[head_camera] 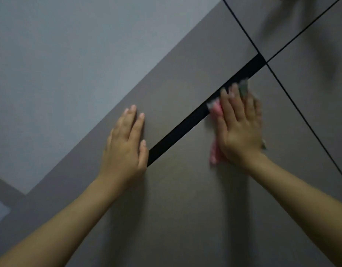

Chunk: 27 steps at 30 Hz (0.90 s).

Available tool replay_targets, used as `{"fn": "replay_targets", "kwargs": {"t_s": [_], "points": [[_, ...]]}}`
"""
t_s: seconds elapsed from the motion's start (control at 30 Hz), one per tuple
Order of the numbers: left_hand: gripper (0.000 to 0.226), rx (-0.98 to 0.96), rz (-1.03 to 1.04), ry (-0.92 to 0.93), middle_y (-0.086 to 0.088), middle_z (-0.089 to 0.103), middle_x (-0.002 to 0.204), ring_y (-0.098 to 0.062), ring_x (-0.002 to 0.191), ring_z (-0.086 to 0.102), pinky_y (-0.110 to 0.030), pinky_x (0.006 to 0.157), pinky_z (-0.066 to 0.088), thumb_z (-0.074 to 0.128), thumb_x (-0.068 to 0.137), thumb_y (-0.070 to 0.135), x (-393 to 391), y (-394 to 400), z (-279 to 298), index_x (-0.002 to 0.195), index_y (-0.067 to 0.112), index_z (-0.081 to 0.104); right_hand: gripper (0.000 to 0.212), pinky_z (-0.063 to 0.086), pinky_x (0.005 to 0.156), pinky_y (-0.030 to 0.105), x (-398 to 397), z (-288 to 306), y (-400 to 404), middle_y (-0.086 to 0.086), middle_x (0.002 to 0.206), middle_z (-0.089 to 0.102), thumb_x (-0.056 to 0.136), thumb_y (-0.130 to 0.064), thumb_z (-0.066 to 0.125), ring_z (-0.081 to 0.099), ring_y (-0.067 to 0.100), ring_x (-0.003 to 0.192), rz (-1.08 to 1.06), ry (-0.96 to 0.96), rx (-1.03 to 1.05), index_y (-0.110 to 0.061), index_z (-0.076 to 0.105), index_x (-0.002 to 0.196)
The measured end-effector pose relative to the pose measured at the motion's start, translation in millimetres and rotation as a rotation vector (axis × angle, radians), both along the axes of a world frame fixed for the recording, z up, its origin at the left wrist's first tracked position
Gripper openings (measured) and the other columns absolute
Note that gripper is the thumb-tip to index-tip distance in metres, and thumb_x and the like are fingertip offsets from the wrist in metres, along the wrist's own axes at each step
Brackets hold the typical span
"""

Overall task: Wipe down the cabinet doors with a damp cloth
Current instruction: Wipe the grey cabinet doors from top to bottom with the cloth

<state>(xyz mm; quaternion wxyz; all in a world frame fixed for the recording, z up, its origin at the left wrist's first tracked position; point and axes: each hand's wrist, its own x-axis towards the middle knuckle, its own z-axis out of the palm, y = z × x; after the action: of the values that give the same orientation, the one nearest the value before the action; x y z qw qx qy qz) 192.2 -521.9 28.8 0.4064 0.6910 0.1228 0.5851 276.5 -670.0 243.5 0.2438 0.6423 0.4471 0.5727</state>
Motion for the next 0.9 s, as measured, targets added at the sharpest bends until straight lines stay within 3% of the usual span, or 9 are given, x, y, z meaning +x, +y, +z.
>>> {"fn": "replay_targets", "kwargs": {"t_s": [0.07,0.13,0.3,0.4,0.53,0.63,0.77,0.83,0.9], "points": [[0.061,0.017,0.016,0.007,-0.012,0.027,0.155,-0.02,0.142,0.018,-0.029,0.113,0.012,0.03,0.089,0.031,0,3,-4,0.144,0.005,0.038,0.054,0.004,0.118,0.044,-10,-6,55,0.012,0.158,0.02,0.102,-0.039,0.025,0.013,0.034,0.145,0.044,0.039,0.112,-0.017,0.02,0.151],[0.062,0.001,0.03,0.0,-0.01,0.027,0.155,-0.02,0.142,0.019,-0.03,0.113,0.013,0.028,0.089,0.034,0,7,-5,0.145,0.006,0.037,0.055,0.006,0.119,0.046,-12,-35,81,0.009,0.159,0.017,0.101,-0.038,0.028,0.012,0.032,0.146,0.075,0.062,0.048,-0.018,0.021,0.152],[0.065,-0.006,0.057,0.021,-0.012,0.024,0.156,-0.024,0.144,0.018,-0.032,0.114,0.011,0.026,0.089,0.037,2,1,-3,0.146,0.007,0.036,0.052,0.013,0.118,0.047,1,-107,-9,0.006,0.156,0.024,0.1,-0.037,0.034,0.015,0.03,0.146,0.068,0.029,-0.304,-0.019,0.031,0.149],[0.069,-0.011,0.038,0.052,-0.009,0.017,0.159,-0.022,0.146,0.012,-0.029,0.114,0.006,0.023,0.087,0.042,2,-8,-2,0.148,0.011,0.033,0.051,0.013,0.118,0.045,8,-83,-45,0.006,0.154,0.027,0.1,-0.037,0.03,0.018,0.028,0.145,0.059,-0.001,-0.301,-0.019,0.031,0.148],[0.066,-0.027,0.034,0.004,-0.007,0.021,0.158,-0.017,0.145,0.013,-0.023,0.115,0.005,0.024,0.089,0.039,1,-7,-3,0.147,0.009,0.034,0.056,0.009,0.118,0.047,-5,-57,12,0.011,0.157,0.02,0.099,-0.037,0.029,0.011,0.031,0.146,0.048,0.051,-0.101,-0.016,0.024,0.151],[0.063,-0.055,0.083,-0.001,-0.012,0.029,0.154,-0.022,0.142,0.022,-0.037,0.115,0.016,0.027,0.089,0.035,1,3,-11,0.144,0.007,0.038,0.056,0.007,0.118,0.048,-9,-86,57,0.012,0.158,0.017,0.1,-0.036,0.029,0.012,0.034,0.146,0.068,0.066,-0.073,-0.014,0.022,0.151],[0.059,0.015,0.125,0.044,-0.017,0.033,0.151,-0.023,0.137,0.024,-0.048,0.109,0.024,0.033,0.088,0.03,1,10,-31,0.142,0.004,0.041,0.055,0.011,0.118,0.046,-6,-136,21,0.008,0.156,0.024,0.099,-0.038,0.034,0.02,0.031,0.144,0.056,0.047,-0.381,-0.016,0.029,0.149],[0.059,0.045,0.118,0.074,-0.018,0.032,0.151,-0.025,0.137,0.024,-0.049,0.108,0.026,0.035,0.089,0.03,0,11,-37,0.142,0.005,0.04,0.054,0.01,0.119,0.043,-5,-123,0,0.006,0.156,0.022,0.099,-0.039,0.032,0.019,0.027,0.145,0.041,0.027,-0.45,-0.019,0.027,0.149],[0.059,0.026,0.123,0.099,-0.02,0.034,0.149,-0.027,0.135,0.025,-0.049,0.107,0.026,0.034,0.089,0.032,-4,16,-39,0.142,0.006,0.041,0.055,0.008,0.119,0.042,-6,-96,9,0.007,0.156,0.02,0.099,-0.039,0.03,0.016,0.026,0.145,0.041,0.002,-0.387,-0.018,0.025,0.149]]}}
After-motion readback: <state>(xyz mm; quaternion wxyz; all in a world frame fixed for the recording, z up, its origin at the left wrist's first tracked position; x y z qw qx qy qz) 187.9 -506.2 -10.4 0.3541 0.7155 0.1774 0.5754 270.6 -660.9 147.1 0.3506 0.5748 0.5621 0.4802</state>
